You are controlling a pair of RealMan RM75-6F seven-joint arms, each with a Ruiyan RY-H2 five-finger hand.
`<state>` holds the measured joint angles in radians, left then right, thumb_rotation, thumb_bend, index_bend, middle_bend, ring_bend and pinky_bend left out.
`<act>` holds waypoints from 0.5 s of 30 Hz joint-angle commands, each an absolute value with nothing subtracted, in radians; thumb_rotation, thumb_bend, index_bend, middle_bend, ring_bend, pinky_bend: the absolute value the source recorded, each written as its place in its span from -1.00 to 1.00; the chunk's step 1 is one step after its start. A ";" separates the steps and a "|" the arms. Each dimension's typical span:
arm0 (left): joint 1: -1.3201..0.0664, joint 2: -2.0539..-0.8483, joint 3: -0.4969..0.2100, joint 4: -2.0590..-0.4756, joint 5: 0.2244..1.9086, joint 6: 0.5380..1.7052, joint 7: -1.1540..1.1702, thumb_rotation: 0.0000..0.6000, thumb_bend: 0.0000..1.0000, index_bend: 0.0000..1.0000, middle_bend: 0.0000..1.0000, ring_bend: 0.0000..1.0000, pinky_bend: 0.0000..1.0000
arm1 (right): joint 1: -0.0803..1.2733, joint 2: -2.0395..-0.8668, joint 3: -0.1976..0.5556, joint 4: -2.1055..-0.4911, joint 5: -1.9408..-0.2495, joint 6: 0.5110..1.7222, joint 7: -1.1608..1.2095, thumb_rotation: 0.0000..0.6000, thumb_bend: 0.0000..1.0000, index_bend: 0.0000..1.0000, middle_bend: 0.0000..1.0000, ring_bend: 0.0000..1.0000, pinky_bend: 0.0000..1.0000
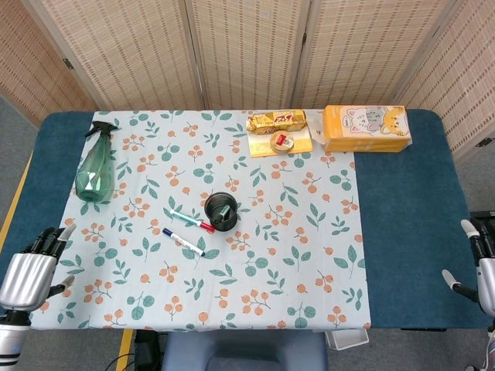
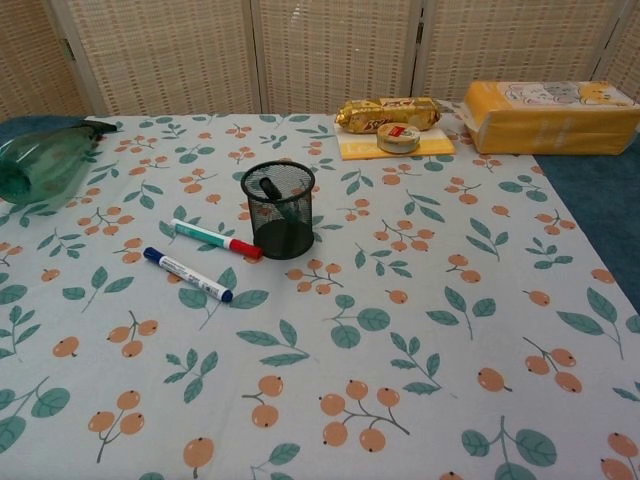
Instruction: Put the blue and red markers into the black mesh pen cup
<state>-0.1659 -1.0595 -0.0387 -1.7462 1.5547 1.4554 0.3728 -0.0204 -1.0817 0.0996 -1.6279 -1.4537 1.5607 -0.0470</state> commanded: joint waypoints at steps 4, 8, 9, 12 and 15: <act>-0.268 -0.958 -0.045 -1.848 1.580 1.299 0.213 1.00 -0.69 -0.98 0.85 0.70 0.91 | -0.008 -1.082 0.093 -1.627 -1.459 1.538 -0.055 1.00 -0.61 -0.87 -0.87 -0.94 -1.00; -0.342 -0.936 -0.057 -1.858 1.602 1.205 0.117 1.00 -0.69 -0.62 1.00 0.92 1.00 | -0.008 -1.081 0.090 -1.628 -1.466 1.541 -0.053 1.00 -0.61 -0.87 -0.87 -0.94 -1.00; -0.361 -0.936 -0.060 -1.857 1.604 1.180 0.103 1.00 -0.69 -0.54 1.00 0.94 1.00 | -0.008 -1.082 0.090 -1.627 -1.465 1.543 -0.054 1.00 -0.61 -0.87 -0.87 -0.94 -1.00; -0.434 -0.945 -0.070 -1.855 1.594 1.074 0.063 1.00 -0.69 -0.39 1.00 0.96 1.00 | -0.006 -1.083 0.090 -1.626 -1.465 1.542 -0.056 1.00 -0.61 -0.87 -0.87 -0.94 -1.00; -0.495 -0.958 -0.079 -1.857 1.562 0.975 0.043 1.00 -0.69 -0.37 1.00 0.97 1.00 | -0.003 -1.084 0.091 -1.624 -1.462 1.537 -0.057 1.00 -0.61 -0.87 -0.87 -0.94 -1.00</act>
